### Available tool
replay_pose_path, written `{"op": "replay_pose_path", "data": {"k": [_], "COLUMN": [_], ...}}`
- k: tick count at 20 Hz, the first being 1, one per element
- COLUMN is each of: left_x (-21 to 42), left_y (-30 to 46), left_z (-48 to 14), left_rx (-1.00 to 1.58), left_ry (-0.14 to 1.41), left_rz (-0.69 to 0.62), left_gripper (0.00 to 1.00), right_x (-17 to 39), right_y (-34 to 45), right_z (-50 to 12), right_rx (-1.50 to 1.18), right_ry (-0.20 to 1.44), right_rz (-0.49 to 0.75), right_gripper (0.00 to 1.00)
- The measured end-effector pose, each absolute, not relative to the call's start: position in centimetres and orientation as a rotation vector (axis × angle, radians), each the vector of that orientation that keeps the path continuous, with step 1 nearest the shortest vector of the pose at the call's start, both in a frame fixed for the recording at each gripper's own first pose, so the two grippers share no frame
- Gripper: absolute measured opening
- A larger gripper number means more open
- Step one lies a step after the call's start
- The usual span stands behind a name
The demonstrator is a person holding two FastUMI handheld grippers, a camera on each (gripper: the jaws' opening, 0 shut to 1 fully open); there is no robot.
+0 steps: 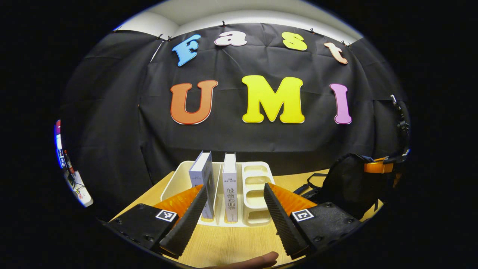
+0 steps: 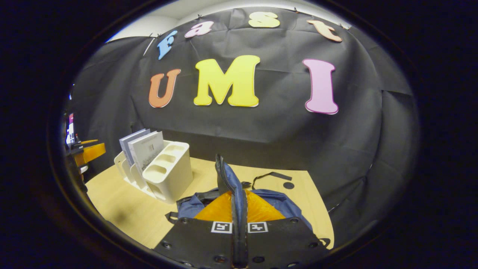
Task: Open the schoolbag, grab two books from the bookshelf and put them into the schoolbag.
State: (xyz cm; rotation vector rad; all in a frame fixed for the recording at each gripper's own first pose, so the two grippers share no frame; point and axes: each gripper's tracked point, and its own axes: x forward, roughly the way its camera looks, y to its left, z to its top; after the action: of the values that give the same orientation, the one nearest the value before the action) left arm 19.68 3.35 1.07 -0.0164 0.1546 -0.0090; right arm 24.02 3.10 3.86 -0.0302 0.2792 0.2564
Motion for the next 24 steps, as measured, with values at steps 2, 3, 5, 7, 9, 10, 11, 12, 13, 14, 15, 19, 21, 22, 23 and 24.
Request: {"op": "replay_pose_path", "data": {"k": [2, 3, 5, 7, 9, 10, 11, 12, 13, 14, 15, 19, 21, 22, 23, 24], "left_x": [21.8, 22.9, 25.1, 27.1, 29.5, 30.4, 31.2, 32.1, 33.2, 34.2, 35.2, 38.0, 39.5, 39.9, 39.7, 39.7], "left_y": [3.2, 2.9, 2.5, 3.0, 3.6, 3.9, 4.1, 4.3, 4.5, 4.8, 5.1, 5.2, 5.4, 5.2, 5.2, 5.2], "left_z": [1.9, 2.0, 2.2, 2.3, 2.1, 1.9, 1.8, 1.8, 1.8, 1.7, 1.3, -1.1, -2.7, -3.5, -4.5, -5.5], "left_rx": [0.001, 0.002, -0.027, -0.051, -0.054, -0.05, -0.041, -0.034, -0.024, -0.011, 0.0, 0.015, 0.078, 0.096, 0.115, 0.124], "left_ry": [0.16, 0.17, 0.197, 0.217, 0.238, 0.257, 0.269, 0.276, 0.286, 0.297, 0.32, 0.479, 0.558, 0.605, 0.67, 0.725], "left_rz": [-0.02, -0.032, -0.052, -0.036, -0.022, -0.019, -0.015, -0.012, -0.016, -0.012, -0.007, -0.009, -0.005, -0.018, -0.029, -0.021], "left_gripper": [0.96, 0.95, 0.95, 0.95, 0.96, 0.95, 0.95, 0.95, 0.95, 0.95, 0.94, 0.94, 0.94, 0.94, 0.93, 0.93], "right_x": [23.9, 23.8, 23.7, 23.6, 23.6, 23.4, 23.4, 23.4, 23.4, 23.4, 23.3, 22.8, 22.7, 22.7, 22.6, 22.5], "right_y": [1.8, 1.2, 0.2, -0.9, -1.5, -1.7, -1.9, -2.2, -2.3, -2.2, -2.1, -2.2, -2.4, -2.5, -2.6, -2.6], "right_z": [4.2, 4.3, 4.4, 4.6, 4.7, 4.8, 4.9, 5.0, 5.0, 5.2, 5.1, 4.9, 4.7, 4.6, 4.5, 4.5], "right_rx": [-0.024, -0.016, -0.001, -0.001, -0.001, 0.001, -0.001, -0.008, -0.014, -0.017, -0.022, -0.02, -0.018, -0.02, -0.02, -0.022], "right_ry": [0.263, 0.258, 0.256, 0.255, 0.251, 0.248, 0.249, 0.25, 0.249, 0.248, 0.249, 0.245, 0.242, 0.239, 0.237, 0.234], "right_rz": [0.241, 0.234, 0.219, 0.209, 0.211, 0.214, 0.218, 0.222, 0.224, 0.232, 0.237, 0.257, 0.263, 0.26, 0.26, 0.263], "right_gripper": [0.0, 0.0, 0.0, 0.0, 0.0, 0.01, 0.0, 0.0, 0.0, 0.0, 0.0, 0.0, 0.0, 0.0, 0.0, 0.0]}}
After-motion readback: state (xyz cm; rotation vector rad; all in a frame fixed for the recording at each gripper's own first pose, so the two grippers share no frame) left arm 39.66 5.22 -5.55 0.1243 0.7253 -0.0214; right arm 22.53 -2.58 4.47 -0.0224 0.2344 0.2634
